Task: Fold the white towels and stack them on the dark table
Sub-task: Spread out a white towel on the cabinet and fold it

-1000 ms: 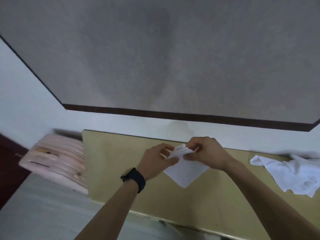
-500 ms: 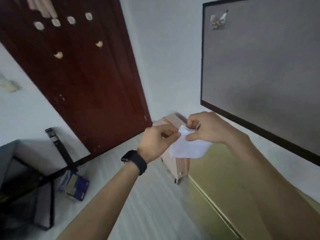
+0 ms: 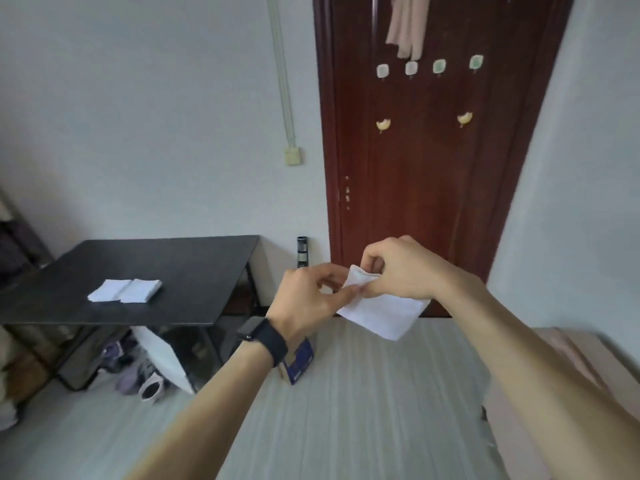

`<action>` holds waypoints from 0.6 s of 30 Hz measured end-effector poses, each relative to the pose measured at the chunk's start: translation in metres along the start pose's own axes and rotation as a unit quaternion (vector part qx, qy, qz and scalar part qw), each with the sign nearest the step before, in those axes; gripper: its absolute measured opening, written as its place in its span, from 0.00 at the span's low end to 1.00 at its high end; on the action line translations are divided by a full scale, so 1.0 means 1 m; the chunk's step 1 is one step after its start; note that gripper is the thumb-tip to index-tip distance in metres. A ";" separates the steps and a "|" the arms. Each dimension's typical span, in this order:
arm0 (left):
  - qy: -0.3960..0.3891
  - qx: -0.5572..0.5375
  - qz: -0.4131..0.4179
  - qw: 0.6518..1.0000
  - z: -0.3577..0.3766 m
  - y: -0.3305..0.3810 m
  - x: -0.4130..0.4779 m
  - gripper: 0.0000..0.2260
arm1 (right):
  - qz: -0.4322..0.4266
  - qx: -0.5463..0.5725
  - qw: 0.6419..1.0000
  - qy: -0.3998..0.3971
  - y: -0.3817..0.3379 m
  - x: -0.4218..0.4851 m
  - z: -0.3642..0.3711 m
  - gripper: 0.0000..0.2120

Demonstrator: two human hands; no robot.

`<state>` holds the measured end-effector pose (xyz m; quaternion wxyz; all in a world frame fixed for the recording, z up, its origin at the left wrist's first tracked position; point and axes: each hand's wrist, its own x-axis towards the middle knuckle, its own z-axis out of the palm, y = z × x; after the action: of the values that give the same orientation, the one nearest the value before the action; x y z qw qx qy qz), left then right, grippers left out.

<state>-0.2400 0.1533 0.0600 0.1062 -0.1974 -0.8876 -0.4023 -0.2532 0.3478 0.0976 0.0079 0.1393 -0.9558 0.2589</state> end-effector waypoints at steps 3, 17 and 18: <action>0.043 0.021 -0.036 0.998 -0.044 -0.048 0.008 0.07 | -0.059 0.003 0.998 -0.027 -0.045 0.059 0.028 0.11; 0.270 -0.028 -0.225 0.936 -0.191 -0.293 0.066 0.04 | -0.122 0.286 0.945 -0.102 -0.113 0.331 0.180 0.05; 0.282 -0.029 -0.238 0.929 -0.196 -0.313 0.073 0.04 | -0.121 0.303 0.940 -0.097 -0.120 0.354 0.195 0.05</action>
<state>-0.4368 -0.1632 0.0034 0.2473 0.1384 -0.8302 -0.4800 -0.5495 0.0587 0.0193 -0.0957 0.2743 -0.8043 0.5183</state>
